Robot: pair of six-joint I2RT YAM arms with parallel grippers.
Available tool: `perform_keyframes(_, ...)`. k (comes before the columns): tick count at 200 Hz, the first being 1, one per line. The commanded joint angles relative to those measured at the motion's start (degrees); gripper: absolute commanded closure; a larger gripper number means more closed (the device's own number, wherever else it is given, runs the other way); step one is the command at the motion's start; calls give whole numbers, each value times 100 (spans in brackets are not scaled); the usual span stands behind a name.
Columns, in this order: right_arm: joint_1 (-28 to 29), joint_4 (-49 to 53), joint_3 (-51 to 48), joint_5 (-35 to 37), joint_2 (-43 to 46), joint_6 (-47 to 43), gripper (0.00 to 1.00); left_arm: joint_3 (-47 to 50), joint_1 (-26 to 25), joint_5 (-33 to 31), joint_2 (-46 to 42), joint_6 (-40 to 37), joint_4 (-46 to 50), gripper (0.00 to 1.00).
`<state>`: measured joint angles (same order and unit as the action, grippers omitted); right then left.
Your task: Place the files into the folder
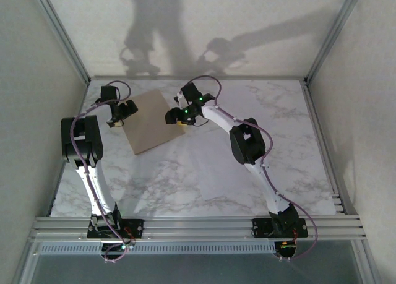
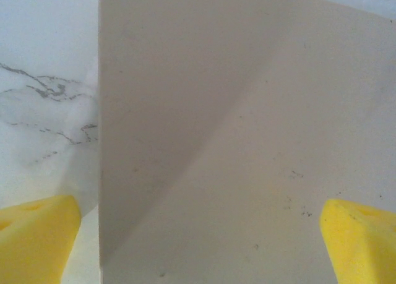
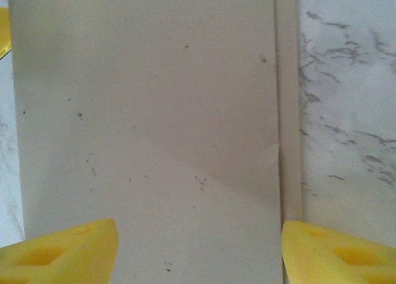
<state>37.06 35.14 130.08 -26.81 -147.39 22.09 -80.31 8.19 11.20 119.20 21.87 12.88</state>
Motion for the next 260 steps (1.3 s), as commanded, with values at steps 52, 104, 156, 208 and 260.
perform_keyframes(52,76,293,247,47,-288,-172,27,209,-36,483,-7,264,119,0)
perform_keyframes(104,135,218,189,-97,-299,-204,28,235,-45,621,-24,321,76,1)
perform_keyframes(156,235,-5,-34,-540,-188,-118,27,233,-53,762,-37,428,95,2)
perform_keyframes(208,276,-173,-71,-819,-185,30,27,244,-155,834,-47,549,103,3)
perform_keyframes(260,277,-310,-135,-1207,-61,215,28,244,-220,936,-88,584,153,3)
